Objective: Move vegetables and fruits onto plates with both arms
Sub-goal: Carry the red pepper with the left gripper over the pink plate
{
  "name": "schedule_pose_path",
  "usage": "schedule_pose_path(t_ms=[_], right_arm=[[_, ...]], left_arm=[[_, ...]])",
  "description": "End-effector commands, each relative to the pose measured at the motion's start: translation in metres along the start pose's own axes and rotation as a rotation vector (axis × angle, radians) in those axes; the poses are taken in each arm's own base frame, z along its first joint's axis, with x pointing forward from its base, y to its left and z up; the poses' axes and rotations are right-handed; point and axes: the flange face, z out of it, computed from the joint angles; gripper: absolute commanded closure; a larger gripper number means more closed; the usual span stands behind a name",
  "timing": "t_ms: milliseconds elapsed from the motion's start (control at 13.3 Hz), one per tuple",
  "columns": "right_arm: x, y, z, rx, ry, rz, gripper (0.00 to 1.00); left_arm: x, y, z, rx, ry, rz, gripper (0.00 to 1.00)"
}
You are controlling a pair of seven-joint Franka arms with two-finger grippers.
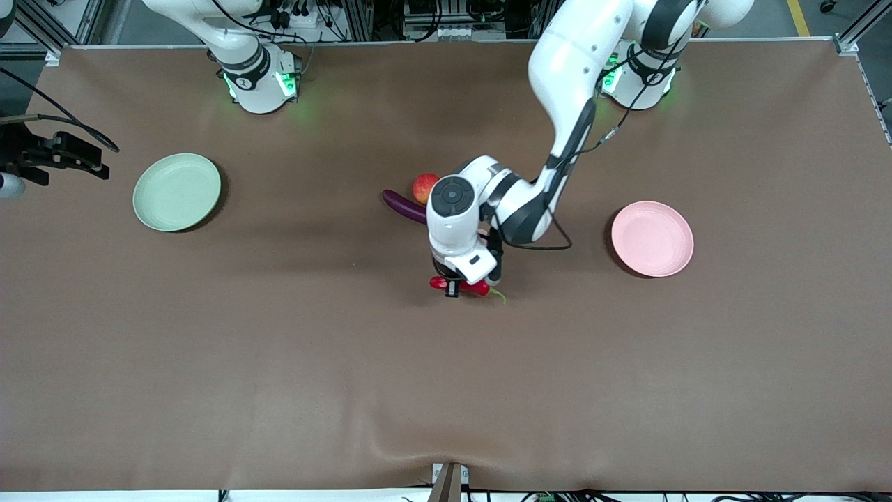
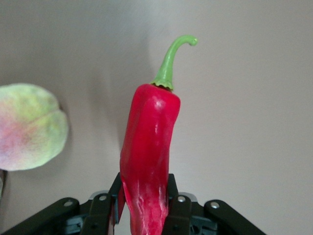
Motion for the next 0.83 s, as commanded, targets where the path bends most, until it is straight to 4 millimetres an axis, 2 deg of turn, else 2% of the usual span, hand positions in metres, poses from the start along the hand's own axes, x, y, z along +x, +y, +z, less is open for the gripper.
schedule_pose_path(t_ms=[0, 150, 225, 375, 450, 525, 751], right_arm=[[0.000, 0.002, -0.001, 0.011, -0.003, 0.003, 0.00], [0.000, 0.004, -0.001, 0.010, -0.004, 0.005, 0.00], [0.000, 0.004, -0.001, 0.009, -0.005, 0.005, 0.00], [0.000, 0.005, 0.000, 0.011, -0.006, 0.008, 0.00], [0.001, 0.005, 0.000, 0.010, -0.004, 0.006, 0.00], [0.008, 0.004, 0.010, 0.011, -0.026, 0.004, 0.00], [0.012, 0.004, 0.014, 0.005, -0.035, 0.001, 0.00]], left_arm=[[0.044, 0.037, -0.088, -0.055, -0.012, -0.089, 1.00], [0.090, 0.066, -0.120, -0.072, -0.008, -0.148, 1.00], [0.114, 0.078, -0.125, -0.073, 0.010, -0.164, 1.00], [0.151, 0.094, -0.125, -0.058, 0.038, -0.095, 1.00], [0.176, 0.104, -0.122, -0.040, 0.054, -0.073, 1.00], [0.195, 0.108, -0.117, -0.016, 0.070, -0.051, 1.00], [0.248, 0.119, -0.094, 0.037, 0.099, 0.054, 1.00]])
